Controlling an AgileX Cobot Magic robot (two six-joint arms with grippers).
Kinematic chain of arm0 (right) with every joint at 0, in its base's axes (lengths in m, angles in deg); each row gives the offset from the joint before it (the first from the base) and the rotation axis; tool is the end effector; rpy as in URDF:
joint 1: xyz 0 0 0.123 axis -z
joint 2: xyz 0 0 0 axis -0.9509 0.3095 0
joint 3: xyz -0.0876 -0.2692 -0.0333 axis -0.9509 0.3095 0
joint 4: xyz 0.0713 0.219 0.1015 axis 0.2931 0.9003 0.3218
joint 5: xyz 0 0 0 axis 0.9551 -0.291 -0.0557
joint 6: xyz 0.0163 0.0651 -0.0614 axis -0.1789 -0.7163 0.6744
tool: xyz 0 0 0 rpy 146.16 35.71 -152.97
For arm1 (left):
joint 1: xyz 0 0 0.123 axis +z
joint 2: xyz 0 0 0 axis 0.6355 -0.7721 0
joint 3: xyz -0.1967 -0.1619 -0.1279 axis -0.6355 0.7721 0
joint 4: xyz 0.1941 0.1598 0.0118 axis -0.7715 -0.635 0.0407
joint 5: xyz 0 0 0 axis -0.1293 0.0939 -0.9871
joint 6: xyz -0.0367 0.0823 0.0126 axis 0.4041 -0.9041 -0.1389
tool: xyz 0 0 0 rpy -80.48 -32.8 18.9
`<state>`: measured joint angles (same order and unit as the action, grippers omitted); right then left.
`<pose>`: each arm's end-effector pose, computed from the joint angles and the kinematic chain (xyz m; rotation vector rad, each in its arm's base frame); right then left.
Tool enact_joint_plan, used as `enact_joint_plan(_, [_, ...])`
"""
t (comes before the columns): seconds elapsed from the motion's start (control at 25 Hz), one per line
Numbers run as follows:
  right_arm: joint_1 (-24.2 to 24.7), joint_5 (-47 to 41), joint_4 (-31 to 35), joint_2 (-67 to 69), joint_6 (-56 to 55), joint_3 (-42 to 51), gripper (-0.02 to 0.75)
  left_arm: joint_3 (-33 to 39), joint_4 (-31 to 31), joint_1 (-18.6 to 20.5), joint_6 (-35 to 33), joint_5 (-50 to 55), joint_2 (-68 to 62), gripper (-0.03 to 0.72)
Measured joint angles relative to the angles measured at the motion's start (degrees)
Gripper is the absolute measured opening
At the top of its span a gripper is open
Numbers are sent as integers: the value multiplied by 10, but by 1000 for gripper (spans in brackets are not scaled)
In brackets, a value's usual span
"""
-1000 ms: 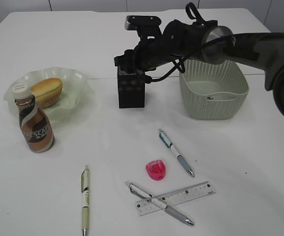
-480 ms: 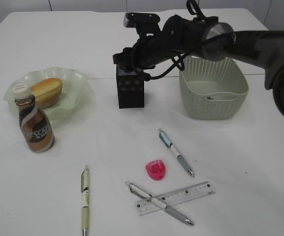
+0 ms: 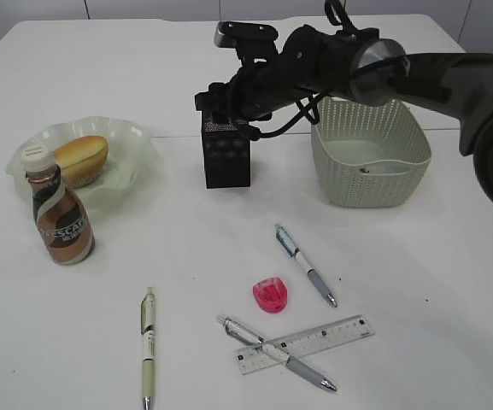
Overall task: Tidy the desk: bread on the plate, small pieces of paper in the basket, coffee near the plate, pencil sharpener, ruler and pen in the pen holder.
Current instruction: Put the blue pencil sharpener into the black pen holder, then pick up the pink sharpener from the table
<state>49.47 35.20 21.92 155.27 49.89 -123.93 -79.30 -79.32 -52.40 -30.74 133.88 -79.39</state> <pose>0.5150 0.2318 0.1854 -0.4163 2.1985 0.4879 0.1190 -0.0298 0.2815 0.1251 2.6439 -0.1580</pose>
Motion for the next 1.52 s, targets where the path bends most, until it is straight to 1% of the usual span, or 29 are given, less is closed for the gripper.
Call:
enact_joint_plan(0.12, [0,-16,0,0,0,-6,439,0,-1,0,0,0,0,388])
enact_joint_plan(0.24, [0,-64,-2,0,0,-35,440,0,-4,0,0,0,0,388])
enact_joint_plan(0.48, [0,-200,-23,-2,0,-147,439,0,-13,0,0,0,0,388])
enact_joint_plan(0.64, [1,-308,-41,-6,0,-224,439,0,-14,0,0,0,0,388])
enact_joint_plan(0.76, [1,-390,-60,-11,0,-258,439,0,-14,0,1,0,0,388])
enact_joint_plan(0.84, [1,-433,-69,-12,0,-264,439,0,-14,0,1,0,0,388])
enact_joint_plan(1.0, [1,-453,-90,-12,-2,-265,439,0,-14,0,1,0,0,388])
enact_joint_plan(1.32, [1,-455,-135,-13,-72,-263,439,0,-4,0,1,0,0,388])
enact_joint_plan(1.52, [1,-456,-155,-59,-88,-200,439,0,-3,0,1,0,0,388])
